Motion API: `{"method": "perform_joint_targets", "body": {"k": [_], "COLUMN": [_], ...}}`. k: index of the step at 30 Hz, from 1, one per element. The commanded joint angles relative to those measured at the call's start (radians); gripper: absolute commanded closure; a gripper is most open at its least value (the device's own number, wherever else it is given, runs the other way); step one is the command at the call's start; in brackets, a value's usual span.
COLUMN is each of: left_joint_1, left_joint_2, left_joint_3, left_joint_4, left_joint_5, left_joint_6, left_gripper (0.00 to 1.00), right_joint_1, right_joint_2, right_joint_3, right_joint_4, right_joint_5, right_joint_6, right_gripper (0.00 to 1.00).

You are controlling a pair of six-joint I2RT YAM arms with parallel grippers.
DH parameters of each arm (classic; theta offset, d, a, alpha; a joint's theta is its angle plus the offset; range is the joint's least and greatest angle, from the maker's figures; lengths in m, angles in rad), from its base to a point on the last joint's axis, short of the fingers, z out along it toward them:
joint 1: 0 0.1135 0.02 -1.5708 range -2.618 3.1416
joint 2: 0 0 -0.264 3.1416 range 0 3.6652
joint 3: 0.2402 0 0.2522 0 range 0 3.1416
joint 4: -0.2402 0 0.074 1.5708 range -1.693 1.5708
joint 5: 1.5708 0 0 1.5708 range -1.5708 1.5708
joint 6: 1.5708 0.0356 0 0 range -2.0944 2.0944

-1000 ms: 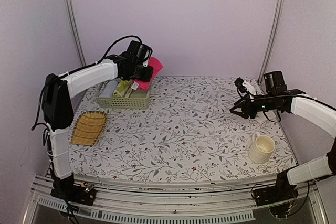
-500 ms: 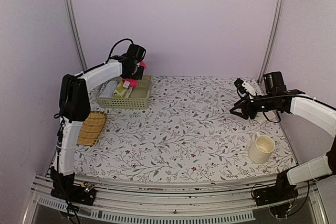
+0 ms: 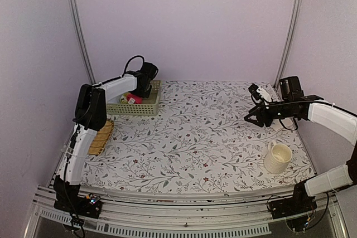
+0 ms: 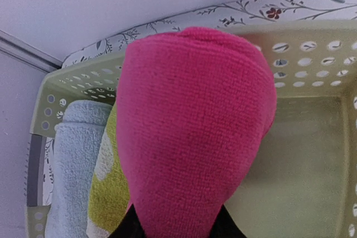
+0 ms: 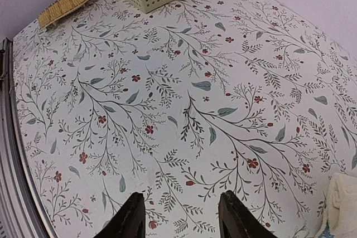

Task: Roll the towels
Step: Place the towel in the bin.

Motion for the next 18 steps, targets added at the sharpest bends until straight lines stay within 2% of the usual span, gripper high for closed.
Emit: {"method": "perform_joint_targets", "body": {"k": [1,9,11,14,18], "left_joint_1": [0.032,0.044,0.051,0.057,0.057], "left_joint_2": [0.044,0.105,0.106,0.105,0.084], "left_joint_3": [0.04,0.072,0.071,0.067,0.057], "left_joint_4": [-0.014,-0.024,-0.031,-0.038,-0.047], "left_joint_5": [-0.044,0.031,0.066,0.082,0.092], "left_joint_6": [-0.003,-0.005,-0.019,-0.023,-0.031], "left_gripper": [1.0,1.0,0.95,0.79,0.65], "right_joint_1": [-0.005,-0.005,-0.005,-0.006,-0.005], "right_joint_2": [0.016,0.028,0.029,0.031,0.035], "right_joint_3": [-0.009,-0.008,-0.008,-0.008,-0.005], "right_joint_4": [0.008,0.003,0.0,0.0,-0.002], "right_joint_5": [0.003,0.005,0.004,0.002,0.001], "right_joint_6": [-0.005,-0.008,-0.008,-0.008,-0.008], "right_gripper": [0.53,0.53,0.52,0.52,0.52]}}
